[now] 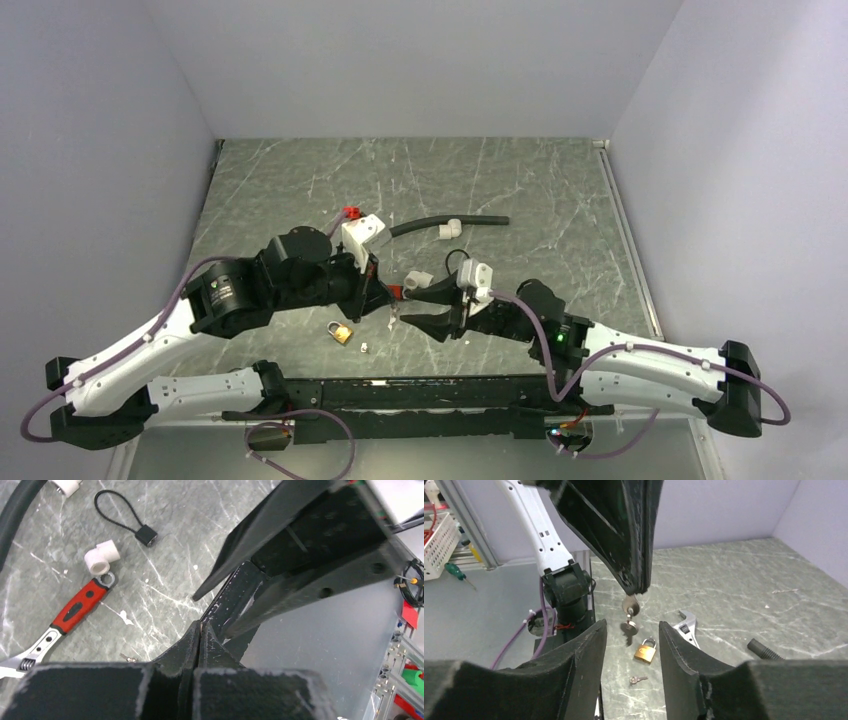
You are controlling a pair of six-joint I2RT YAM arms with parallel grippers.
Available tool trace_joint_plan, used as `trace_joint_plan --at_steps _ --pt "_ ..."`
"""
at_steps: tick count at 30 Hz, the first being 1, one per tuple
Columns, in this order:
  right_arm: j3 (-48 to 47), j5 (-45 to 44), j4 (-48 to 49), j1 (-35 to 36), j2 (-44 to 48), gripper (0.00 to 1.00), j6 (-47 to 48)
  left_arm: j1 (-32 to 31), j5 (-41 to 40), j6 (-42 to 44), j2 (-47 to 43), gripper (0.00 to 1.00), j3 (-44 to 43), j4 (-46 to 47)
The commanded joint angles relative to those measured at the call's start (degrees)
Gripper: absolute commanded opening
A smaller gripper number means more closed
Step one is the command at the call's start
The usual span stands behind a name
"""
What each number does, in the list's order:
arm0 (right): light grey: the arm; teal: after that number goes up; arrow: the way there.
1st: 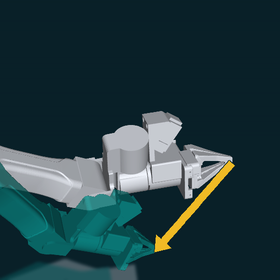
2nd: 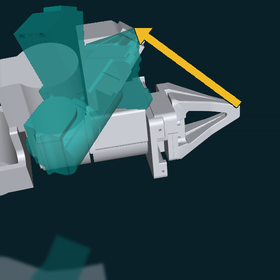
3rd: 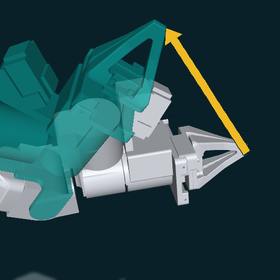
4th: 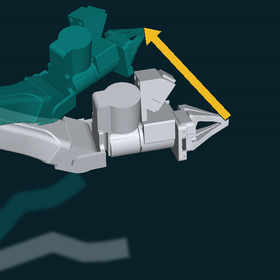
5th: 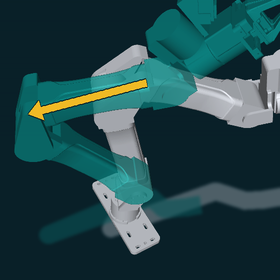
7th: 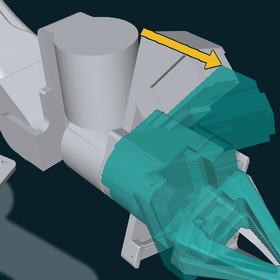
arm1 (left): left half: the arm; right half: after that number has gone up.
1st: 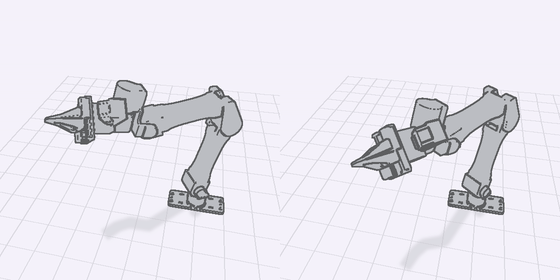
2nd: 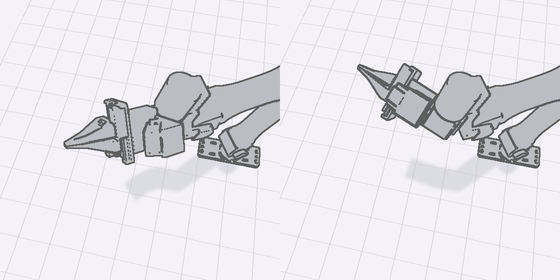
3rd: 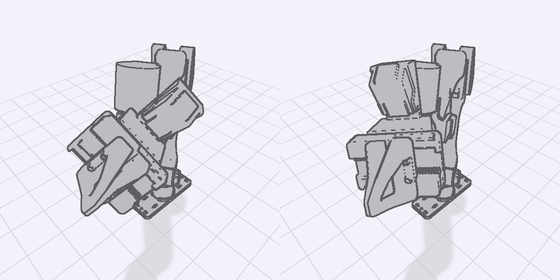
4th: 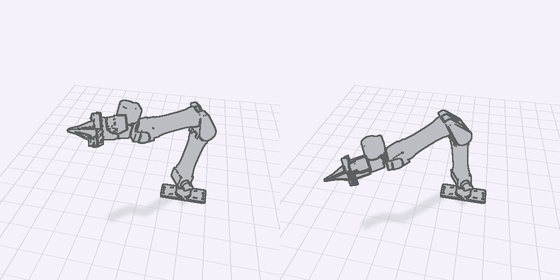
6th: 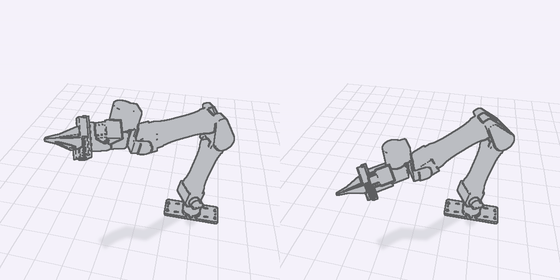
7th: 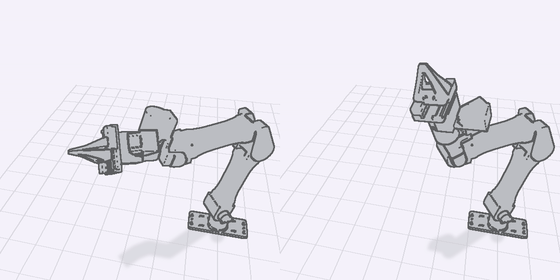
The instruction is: Unlock with the key
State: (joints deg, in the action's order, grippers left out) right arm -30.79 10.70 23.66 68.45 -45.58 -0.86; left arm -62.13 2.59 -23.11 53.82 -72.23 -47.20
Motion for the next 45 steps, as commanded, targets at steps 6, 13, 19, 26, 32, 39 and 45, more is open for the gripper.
trace_joint_plan --at_steps 6,13,19,26,32,39,45 --pt "-0.5 1.3 7.5 -0.7 -3.1 0.43 -4.3 -0.2 7.6 6.4 -0.7 0.00 -3.0 1.9" --pt "0.1 5.2 9.6 -0.9 -2.5 0.40 -5.6 -0.2 9.7 8.8 -0.3 0.00 -4.4 1.1" --pt "-0.8 6.6 10.0 -1.1 -4.6 0.32 -6.6 -0.2 9.9 9.7 0.1 0.00 -5.2 1.1" --pt "-0.8 6.9 11.0 -1.1 -4.6 0.31 -7.1 -0.2 10.3 10.2 0.5 0.00 -5.6 0.9" --pt "-1.2 8.2 10.6 -1.1 -4.4 0.30 -7.6 -0.2 10.3 10.5 0.7 0.00 -5.6 0.6" --pt "-1.4 10.0 11.0 -1.1 -4.2 0.28 -8.3 -0.2 10.7 10.9 0.5 0.00 -5.2 0.9" --pt "-1.9 11.5 11.3 -1.2 -4.5 0.33 -9.2 -0.2 12.3 12.0 0.1 0.00 -4.9 1.3"
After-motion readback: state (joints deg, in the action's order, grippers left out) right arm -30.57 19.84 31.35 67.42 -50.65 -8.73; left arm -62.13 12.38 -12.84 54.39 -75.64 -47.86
